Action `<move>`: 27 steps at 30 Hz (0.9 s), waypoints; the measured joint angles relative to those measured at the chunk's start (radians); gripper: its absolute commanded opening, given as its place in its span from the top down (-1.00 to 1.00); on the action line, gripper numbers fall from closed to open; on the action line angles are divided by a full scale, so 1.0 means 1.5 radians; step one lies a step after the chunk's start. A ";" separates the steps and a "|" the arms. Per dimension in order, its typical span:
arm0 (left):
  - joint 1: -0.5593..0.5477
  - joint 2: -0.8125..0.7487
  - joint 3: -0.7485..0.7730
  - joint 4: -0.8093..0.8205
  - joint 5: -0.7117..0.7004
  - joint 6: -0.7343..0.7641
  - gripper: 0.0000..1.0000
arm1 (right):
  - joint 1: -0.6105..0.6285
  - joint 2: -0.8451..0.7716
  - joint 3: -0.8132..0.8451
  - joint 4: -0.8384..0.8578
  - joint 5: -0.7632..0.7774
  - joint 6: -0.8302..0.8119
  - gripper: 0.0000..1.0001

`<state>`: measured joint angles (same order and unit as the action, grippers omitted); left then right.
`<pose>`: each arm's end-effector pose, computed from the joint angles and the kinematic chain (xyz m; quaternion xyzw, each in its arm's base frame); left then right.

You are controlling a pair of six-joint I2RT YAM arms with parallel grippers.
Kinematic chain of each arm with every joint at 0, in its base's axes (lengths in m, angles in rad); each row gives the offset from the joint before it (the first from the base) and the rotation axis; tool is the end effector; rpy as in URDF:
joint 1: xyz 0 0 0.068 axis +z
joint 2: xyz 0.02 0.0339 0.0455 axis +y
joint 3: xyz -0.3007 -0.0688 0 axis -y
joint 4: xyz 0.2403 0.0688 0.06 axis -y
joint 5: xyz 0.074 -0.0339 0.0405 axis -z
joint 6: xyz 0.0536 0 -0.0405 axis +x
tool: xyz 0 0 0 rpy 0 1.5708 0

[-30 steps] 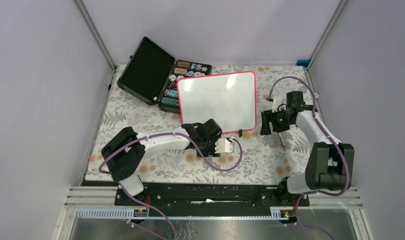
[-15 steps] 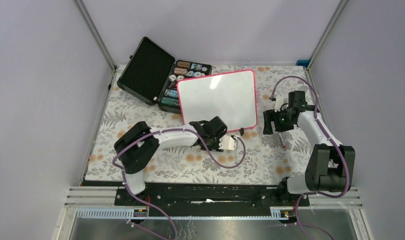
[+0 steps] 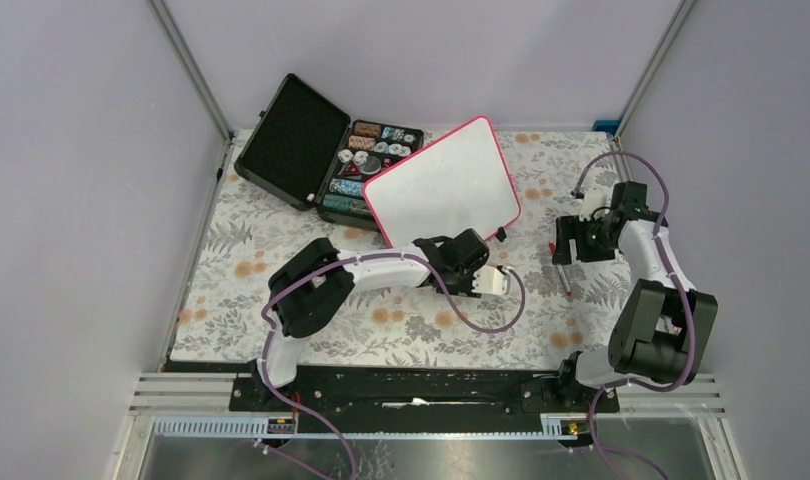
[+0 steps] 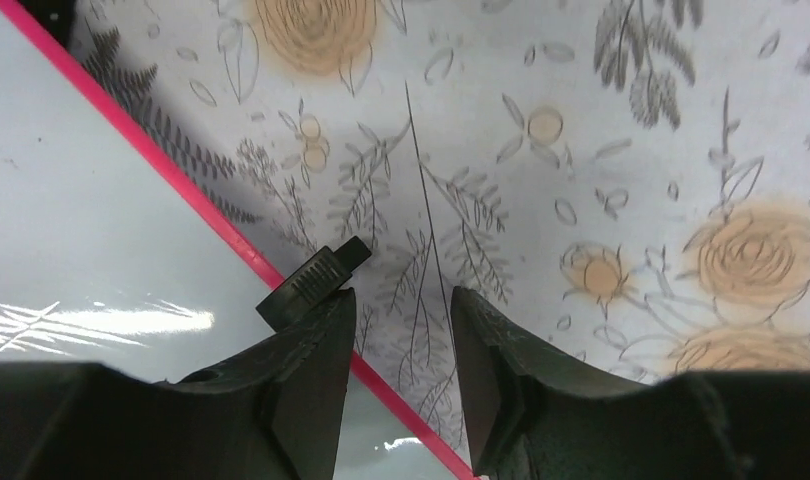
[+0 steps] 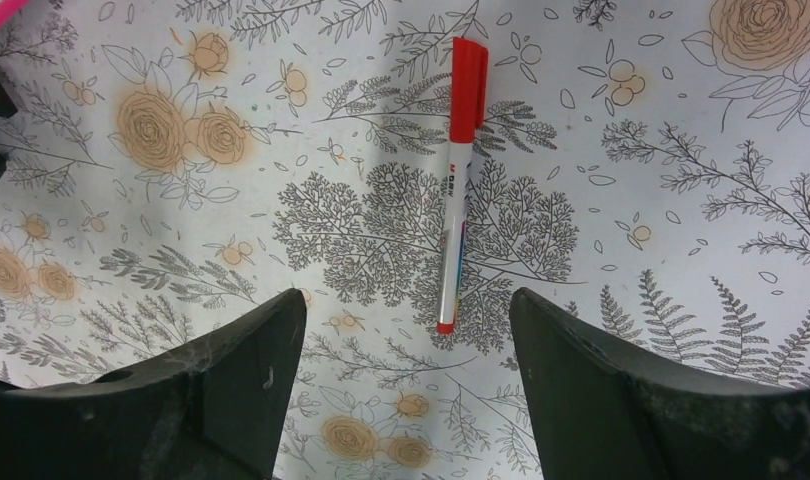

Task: Write a sentence on the whiteboard
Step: Move the whiteboard stand to the center of the board, then open the whiteboard marker at the center of the board.

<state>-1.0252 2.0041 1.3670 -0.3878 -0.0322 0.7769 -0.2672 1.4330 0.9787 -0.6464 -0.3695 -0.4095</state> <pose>0.2305 -0.3764 0.1827 0.7522 0.6011 -0.0180 0.2694 0.2724 -0.0545 0.2493 -0.1106 0.9505 0.0925 0.2752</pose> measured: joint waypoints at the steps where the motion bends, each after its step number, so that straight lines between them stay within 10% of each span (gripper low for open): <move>1: -0.002 0.006 0.010 -0.001 0.001 -0.004 0.03 | -0.003 0.001 0.000 0.000 0.000 -0.005 -0.56; 8: -0.037 0.014 0.075 -0.048 0.076 -0.091 -0.07 | -0.004 0.010 -0.012 0.006 0.006 -0.045 -0.12; 27: 0.003 -0.198 0.096 -0.093 0.174 -0.333 -0.20 | 0.038 0.103 -0.076 0.109 0.097 -0.068 0.18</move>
<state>-1.0203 1.7069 1.5105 -0.5270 0.2283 0.2775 -0.2108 1.5879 0.8650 -0.4828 -0.2241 -0.5121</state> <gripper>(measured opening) 0.578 0.463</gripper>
